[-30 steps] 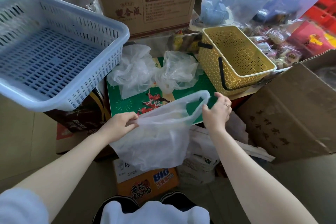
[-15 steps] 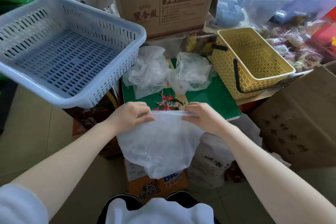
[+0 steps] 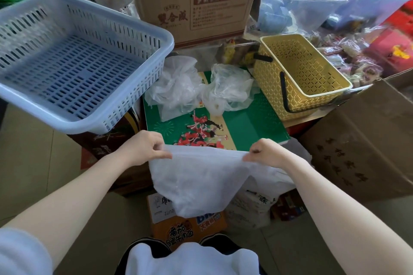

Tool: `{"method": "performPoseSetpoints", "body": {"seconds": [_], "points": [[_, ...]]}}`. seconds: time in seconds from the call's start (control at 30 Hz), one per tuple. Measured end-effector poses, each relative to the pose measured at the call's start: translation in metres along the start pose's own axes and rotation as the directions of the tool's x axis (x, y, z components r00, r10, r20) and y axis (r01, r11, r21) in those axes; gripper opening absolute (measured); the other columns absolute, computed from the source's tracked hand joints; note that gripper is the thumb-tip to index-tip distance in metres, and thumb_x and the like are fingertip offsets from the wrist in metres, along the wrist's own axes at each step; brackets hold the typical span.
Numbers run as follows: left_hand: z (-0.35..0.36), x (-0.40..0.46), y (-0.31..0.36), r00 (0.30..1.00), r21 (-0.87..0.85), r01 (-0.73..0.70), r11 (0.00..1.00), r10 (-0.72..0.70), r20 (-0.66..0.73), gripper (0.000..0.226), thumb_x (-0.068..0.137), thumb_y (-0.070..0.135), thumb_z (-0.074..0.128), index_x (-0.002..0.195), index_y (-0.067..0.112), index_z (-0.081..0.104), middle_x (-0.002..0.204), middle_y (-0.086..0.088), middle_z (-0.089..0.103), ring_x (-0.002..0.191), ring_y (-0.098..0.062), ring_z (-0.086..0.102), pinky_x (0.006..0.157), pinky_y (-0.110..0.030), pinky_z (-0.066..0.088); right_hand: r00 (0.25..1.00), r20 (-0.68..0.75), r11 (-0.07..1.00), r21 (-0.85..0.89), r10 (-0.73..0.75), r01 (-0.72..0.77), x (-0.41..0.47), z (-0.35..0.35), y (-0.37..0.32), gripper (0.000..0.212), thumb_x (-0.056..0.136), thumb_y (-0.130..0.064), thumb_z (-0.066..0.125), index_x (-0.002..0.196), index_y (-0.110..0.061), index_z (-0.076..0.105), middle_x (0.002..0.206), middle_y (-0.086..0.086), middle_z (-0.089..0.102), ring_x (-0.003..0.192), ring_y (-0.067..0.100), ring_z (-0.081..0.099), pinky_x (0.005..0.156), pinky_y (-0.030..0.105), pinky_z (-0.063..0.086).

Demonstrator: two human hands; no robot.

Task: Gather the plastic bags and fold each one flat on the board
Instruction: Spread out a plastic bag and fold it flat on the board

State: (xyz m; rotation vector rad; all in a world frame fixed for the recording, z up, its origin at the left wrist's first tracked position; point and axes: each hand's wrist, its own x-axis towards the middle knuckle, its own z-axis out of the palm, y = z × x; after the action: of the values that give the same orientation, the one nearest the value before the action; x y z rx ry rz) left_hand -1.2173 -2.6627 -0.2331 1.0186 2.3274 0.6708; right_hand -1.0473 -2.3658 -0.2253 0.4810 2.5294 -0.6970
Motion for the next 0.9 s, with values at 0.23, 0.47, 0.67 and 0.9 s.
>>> {"method": "performPoseSetpoints", "body": {"seconds": [0.23,0.47,0.67,0.9], "points": [[-0.007,0.005,0.046,0.978,-0.252,-0.090,0.963,0.038,-0.205,0.024,0.075,0.023,0.074,0.078,0.023,0.051,0.071,0.006,0.052,0.062,-0.005,0.046,0.058,-0.012,0.036,0.978,-0.206,0.997,0.052,-0.045,0.057,-0.006,-0.007,-0.036,0.067,0.075,-0.036,0.074,0.129,-0.015,0.040,0.128,0.004,0.051,0.117,0.021,0.050,0.095,0.035,0.041],[-0.026,-0.001,0.090,0.955,-0.737,-0.284,0.613,0.114,-0.273,0.062,0.068,0.055,0.070,0.116,0.024,0.046,0.064,0.013,0.056,0.059,0.000,0.052,0.056,-0.010,0.041,0.866,-0.416,0.737,0.487,-0.276,0.469,-0.013,-0.019,-0.108,0.018,0.087,-0.007,0.059,0.084,-0.024,0.065,0.077,-0.014,0.063,0.069,0.000,0.056,0.069,0.018,0.044],[-0.016,-0.011,0.067,0.946,-0.682,0.004,0.731,0.219,0.240,0.077,0.061,0.062,0.072,0.125,0.024,0.052,0.126,0.003,0.059,0.115,-0.012,0.055,0.097,-0.031,0.046,0.916,-0.382,0.387,0.832,-0.118,0.397,-0.013,-0.021,-0.087,0.016,0.093,-0.022,0.049,0.081,-0.019,0.059,0.081,0.008,0.051,0.075,0.023,0.045,0.070,0.038,0.036],[0.016,-0.016,0.066,0.965,-0.646,0.016,0.763,0.156,0.208,0.015,0.082,0.018,0.068,0.097,0.018,0.062,0.097,0.001,0.065,0.093,-0.013,0.061,0.092,-0.029,0.047,0.952,-0.293,0.075,0.955,0.094,0.286,-0.017,-0.017,-0.075,0.019,0.099,-0.018,0.041,0.088,-0.010,0.055,0.075,0.002,0.057,0.062,0.013,0.055,0.057,0.025,0.048]]}}
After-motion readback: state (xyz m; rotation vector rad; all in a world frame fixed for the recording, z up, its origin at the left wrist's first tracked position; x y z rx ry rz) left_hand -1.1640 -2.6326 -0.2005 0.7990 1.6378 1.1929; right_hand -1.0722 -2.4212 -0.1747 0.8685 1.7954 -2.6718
